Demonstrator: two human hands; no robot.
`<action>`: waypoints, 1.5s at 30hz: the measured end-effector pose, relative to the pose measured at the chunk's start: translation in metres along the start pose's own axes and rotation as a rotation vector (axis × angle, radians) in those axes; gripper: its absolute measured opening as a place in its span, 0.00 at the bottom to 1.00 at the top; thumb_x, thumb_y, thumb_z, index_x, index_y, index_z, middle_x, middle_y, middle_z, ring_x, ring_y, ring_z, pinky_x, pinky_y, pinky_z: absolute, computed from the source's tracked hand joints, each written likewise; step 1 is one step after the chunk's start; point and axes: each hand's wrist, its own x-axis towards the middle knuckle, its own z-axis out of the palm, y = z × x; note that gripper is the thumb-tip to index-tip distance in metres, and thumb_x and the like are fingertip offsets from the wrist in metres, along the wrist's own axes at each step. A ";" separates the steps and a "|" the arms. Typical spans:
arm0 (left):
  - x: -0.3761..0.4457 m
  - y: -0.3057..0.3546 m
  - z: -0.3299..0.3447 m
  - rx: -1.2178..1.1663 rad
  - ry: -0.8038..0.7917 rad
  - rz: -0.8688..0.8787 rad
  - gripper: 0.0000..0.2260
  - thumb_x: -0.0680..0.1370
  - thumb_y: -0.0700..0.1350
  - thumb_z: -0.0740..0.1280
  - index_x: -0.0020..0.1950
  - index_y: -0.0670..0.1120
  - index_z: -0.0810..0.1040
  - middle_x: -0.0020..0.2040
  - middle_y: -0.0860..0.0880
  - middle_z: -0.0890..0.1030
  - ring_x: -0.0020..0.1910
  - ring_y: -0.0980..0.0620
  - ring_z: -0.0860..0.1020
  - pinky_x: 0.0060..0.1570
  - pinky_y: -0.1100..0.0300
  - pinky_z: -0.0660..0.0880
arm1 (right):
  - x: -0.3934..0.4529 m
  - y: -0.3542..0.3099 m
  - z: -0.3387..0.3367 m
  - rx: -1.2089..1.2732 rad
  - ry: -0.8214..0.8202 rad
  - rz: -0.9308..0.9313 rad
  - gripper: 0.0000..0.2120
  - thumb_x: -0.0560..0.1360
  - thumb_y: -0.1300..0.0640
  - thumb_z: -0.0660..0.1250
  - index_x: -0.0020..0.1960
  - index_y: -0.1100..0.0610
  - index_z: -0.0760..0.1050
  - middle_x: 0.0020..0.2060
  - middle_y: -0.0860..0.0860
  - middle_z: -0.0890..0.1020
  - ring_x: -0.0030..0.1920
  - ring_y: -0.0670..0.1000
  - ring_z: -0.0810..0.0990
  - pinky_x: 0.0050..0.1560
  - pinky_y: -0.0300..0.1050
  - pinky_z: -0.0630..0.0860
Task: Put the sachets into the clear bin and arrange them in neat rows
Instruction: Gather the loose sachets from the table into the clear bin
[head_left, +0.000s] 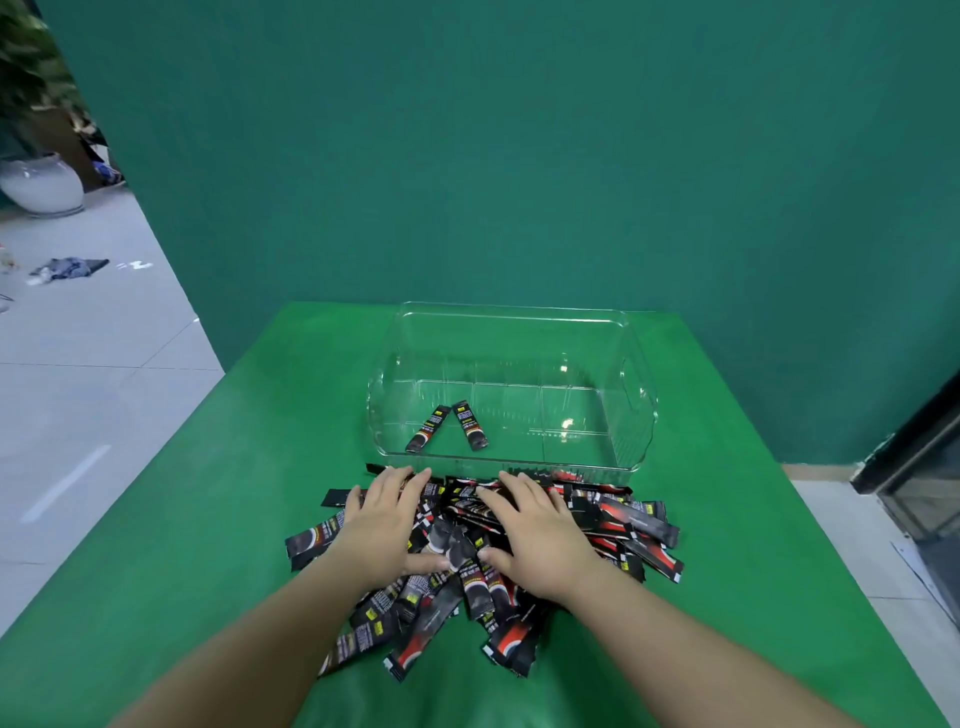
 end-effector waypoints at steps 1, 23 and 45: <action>0.002 -0.002 -0.001 0.001 -0.011 -0.014 0.49 0.69 0.71 0.64 0.78 0.53 0.38 0.78 0.50 0.43 0.77 0.48 0.41 0.73 0.39 0.43 | 0.003 -0.002 0.002 -0.009 0.000 0.009 0.33 0.78 0.43 0.59 0.77 0.47 0.47 0.77 0.50 0.46 0.76 0.53 0.42 0.74 0.59 0.42; 0.023 0.004 0.005 -0.157 0.158 0.000 0.26 0.82 0.47 0.59 0.78 0.50 0.54 0.73 0.51 0.64 0.71 0.51 0.62 0.70 0.54 0.56 | 0.028 0.017 -0.002 -0.075 0.137 -0.014 0.31 0.73 0.72 0.58 0.73 0.56 0.60 0.70 0.53 0.68 0.70 0.53 0.65 0.71 0.45 0.59; 0.094 0.066 -0.093 -0.426 0.507 0.141 0.26 0.81 0.36 0.58 0.77 0.47 0.55 0.69 0.47 0.66 0.69 0.49 0.62 0.70 0.52 0.57 | 0.053 0.057 -0.064 0.122 0.254 0.208 0.34 0.78 0.60 0.61 0.77 0.54 0.46 0.75 0.53 0.60 0.74 0.54 0.59 0.72 0.55 0.59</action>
